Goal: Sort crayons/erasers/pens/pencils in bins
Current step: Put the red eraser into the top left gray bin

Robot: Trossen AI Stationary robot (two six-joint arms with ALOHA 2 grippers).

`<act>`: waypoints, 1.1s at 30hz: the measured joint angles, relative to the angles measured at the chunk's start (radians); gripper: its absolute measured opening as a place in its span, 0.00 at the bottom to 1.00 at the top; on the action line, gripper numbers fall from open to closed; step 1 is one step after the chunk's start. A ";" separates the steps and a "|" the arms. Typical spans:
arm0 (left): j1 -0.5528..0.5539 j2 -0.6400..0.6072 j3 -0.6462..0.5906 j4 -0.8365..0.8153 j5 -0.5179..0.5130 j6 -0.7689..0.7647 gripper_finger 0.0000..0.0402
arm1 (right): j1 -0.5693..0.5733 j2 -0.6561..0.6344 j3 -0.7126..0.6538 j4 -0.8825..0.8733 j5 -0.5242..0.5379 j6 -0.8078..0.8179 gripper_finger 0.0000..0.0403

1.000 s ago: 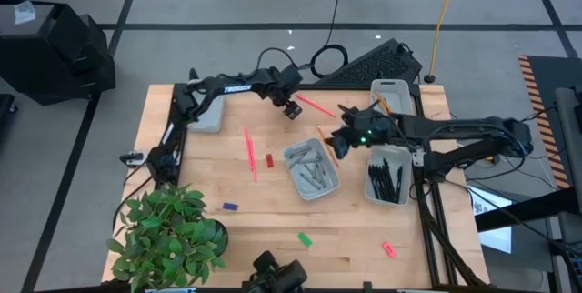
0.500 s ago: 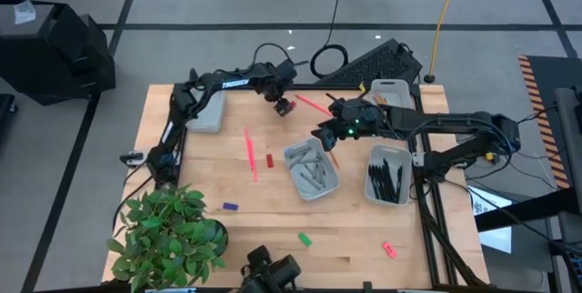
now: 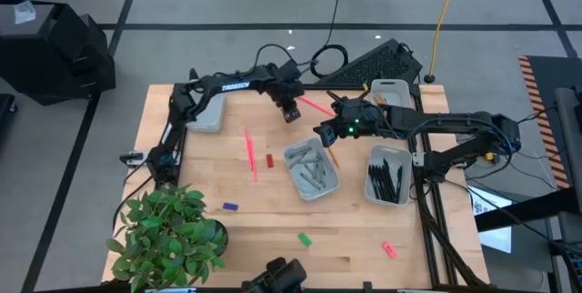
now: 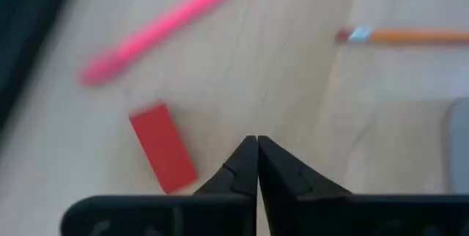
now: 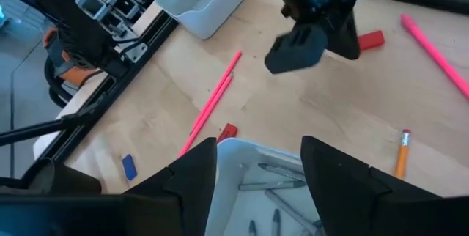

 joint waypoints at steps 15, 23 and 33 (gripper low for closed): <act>0.068 0.032 -0.002 0.040 0.032 0.212 0.01 | 0.000 0.000 0.000 0.033 0.004 0.023 0.42; 0.097 0.069 -0.002 0.024 0.103 0.248 0.00 | 0.000 0.000 0.000 0.033 0.001 0.085 0.42; 0.134 0.061 0.000 -0.021 0.014 0.254 0.00 | 0.000 0.000 0.000 0.031 -0.001 0.077 0.42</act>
